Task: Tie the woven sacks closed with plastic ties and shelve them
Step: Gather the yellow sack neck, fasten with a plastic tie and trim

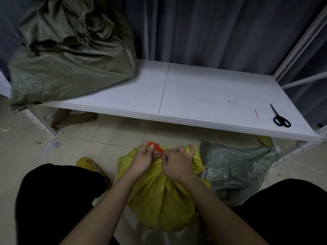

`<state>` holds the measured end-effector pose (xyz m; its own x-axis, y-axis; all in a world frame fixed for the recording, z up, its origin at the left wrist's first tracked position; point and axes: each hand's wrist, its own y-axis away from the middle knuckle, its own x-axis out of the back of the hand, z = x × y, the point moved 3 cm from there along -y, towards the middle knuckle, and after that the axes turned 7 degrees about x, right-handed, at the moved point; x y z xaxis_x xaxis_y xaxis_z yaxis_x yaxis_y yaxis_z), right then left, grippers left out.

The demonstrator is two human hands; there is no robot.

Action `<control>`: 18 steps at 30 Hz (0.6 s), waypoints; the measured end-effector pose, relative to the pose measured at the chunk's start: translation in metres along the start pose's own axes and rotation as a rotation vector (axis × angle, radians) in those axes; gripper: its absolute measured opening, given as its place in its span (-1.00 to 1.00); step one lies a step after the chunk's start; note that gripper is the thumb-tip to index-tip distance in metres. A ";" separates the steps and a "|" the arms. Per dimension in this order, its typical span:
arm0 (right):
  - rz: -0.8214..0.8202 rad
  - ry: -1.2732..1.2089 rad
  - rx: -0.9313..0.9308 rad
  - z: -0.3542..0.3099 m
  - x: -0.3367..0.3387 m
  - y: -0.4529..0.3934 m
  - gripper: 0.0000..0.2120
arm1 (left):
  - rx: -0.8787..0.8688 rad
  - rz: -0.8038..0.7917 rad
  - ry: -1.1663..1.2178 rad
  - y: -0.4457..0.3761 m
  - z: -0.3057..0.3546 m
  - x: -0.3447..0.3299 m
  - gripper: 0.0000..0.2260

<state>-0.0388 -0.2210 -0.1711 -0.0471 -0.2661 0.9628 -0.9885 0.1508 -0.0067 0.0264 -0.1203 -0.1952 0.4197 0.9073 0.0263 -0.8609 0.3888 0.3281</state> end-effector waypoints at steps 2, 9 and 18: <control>0.004 -0.007 -0.003 0.000 0.000 0.000 -0.73 | 0.003 -0.003 0.003 0.000 -0.001 0.001 -0.82; 0.006 -0.029 -0.022 0.001 -0.003 0.000 -0.74 | -0.019 -0.012 -0.021 0.001 -0.004 0.000 -0.82; -0.014 -0.048 -0.026 0.002 -0.001 0.001 -0.75 | -0.053 -0.008 -0.066 0.000 -0.006 0.000 -0.80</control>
<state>-0.0399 -0.2223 -0.1725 -0.0406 -0.3140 0.9485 -0.9852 0.1710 0.0145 0.0251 -0.1196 -0.2008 0.4432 0.8922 0.0866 -0.8708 0.4055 0.2779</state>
